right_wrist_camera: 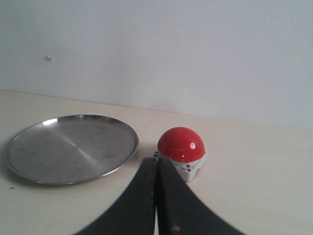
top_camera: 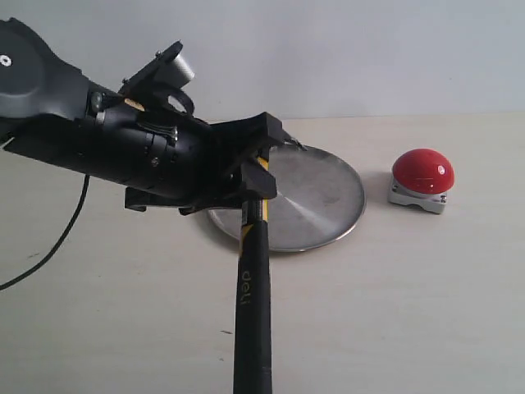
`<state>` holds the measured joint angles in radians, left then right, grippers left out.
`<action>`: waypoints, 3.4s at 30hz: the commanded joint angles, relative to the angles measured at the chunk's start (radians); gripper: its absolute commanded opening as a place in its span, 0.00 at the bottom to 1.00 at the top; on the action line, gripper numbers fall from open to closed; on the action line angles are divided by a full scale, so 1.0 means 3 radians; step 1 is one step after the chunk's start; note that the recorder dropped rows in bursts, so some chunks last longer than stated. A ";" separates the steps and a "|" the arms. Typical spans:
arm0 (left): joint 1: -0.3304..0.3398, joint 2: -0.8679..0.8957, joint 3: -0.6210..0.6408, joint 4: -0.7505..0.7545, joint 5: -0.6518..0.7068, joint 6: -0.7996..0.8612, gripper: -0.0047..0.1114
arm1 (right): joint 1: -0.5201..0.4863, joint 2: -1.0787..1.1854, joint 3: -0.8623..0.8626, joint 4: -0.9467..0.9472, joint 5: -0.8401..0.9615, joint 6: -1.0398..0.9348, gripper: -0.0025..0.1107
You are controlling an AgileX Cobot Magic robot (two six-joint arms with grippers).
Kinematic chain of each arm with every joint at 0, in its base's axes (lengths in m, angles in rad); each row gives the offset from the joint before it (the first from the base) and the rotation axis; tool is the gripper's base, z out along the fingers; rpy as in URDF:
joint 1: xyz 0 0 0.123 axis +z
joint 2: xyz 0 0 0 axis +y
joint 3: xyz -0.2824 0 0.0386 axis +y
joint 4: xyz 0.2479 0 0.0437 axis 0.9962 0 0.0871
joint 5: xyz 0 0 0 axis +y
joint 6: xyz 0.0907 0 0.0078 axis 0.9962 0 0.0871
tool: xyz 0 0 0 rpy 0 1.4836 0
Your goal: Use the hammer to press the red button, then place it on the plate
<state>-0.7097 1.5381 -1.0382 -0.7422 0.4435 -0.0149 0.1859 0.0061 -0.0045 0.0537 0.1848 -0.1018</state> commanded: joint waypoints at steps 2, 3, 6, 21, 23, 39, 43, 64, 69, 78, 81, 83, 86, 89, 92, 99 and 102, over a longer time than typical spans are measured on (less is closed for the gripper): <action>0.0149 -0.0030 -0.0013 -0.0985 0.0100 0.0993 0.04 | -0.0016 -0.0020 0.0015 -0.0027 -0.0039 0.0001 0.02; 0.0170 -0.0030 -0.0013 -0.1144 0.0146 0.1167 0.04 | -0.0016 -0.0020 0.0015 -0.0027 -0.0039 0.0001 0.02; 0.0261 -0.0021 -0.0013 -0.1608 0.0314 0.1708 0.04 | -0.0016 -0.0020 0.0015 -0.0027 -0.0039 0.0001 0.02; 0.0513 0.0367 -0.0010 -0.3305 0.1475 0.3510 0.04 | -0.0016 -0.0020 0.0015 -0.0020 -0.0039 0.0001 0.02; 0.0513 0.0417 -0.0010 -0.3338 0.1553 0.3606 0.04 | -0.0016 -0.0020 0.0015 -0.0020 -0.0039 0.0001 0.02; 0.0636 0.0500 -0.0016 -0.3341 0.1637 0.3826 0.04 | -0.0016 -0.0020 0.0015 0.1113 -0.0562 0.1422 0.02; 0.0632 0.0500 -0.0016 -0.3341 0.1585 0.3826 0.04 | -0.0016 -0.0020 0.0015 0.1096 -0.0616 0.1344 0.02; 0.0632 0.0500 -0.0024 -0.3341 0.1519 0.3793 0.04 | -0.0016 0.2068 -0.1546 0.1324 0.1145 -0.0085 0.02; 0.0632 0.0500 -0.0024 -0.3341 0.1453 0.3793 0.04 | -0.0016 0.3022 -0.1554 0.2613 0.1203 -0.1039 0.03; 0.0632 0.0500 -0.0040 -0.3341 0.0947 0.3793 0.04 | -0.0016 0.4077 -0.1532 0.4818 0.1871 -0.3526 0.49; 0.0632 0.0500 -0.0096 -0.3341 0.0924 0.3793 0.04 | -0.0016 0.4223 -0.1566 0.4879 0.1989 -0.3750 0.51; 0.0632 0.0500 -0.0177 -0.3341 0.0916 0.3793 0.04 | 0.0091 0.4300 -0.1589 0.4940 0.2101 -0.4009 0.54; 0.0632 0.0500 -0.0220 -0.3341 0.0871 0.3793 0.04 | 0.0269 0.4307 -0.1589 0.5024 0.1956 -0.4193 0.61; 0.0632 0.0500 -0.0233 -0.3341 0.0801 0.3793 0.04 | 0.0423 0.4307 -0.1589 0.5085 0.1776 -0.4307 0.64; 0.0632 0.0500 -0.0233 -0.3341 0.0667 0.3793 0.04 | 0.0625 0.4307 -0.1603 0.5474 0.1710 -0.4640 0.64; 0.0632 0.0500 -0.0233 -0.3341 0.0606 0.3787 0.04 | 0.0933 0.4446 -0.1674 0.5636 0.1384 -0.4939 0.66; 0.0632 0.0500 -0.0233 -0.3341 0.0599 0.3769 0.04 | 0.0933 0.4516 -0.1744 0.5636 0.1438 -0.4880 0.66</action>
<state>-0.5216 1.7023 -1.0916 -1.6976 0.6110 1.1213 0.4642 1.3457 -0.5015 1.7362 0.5945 -1.5700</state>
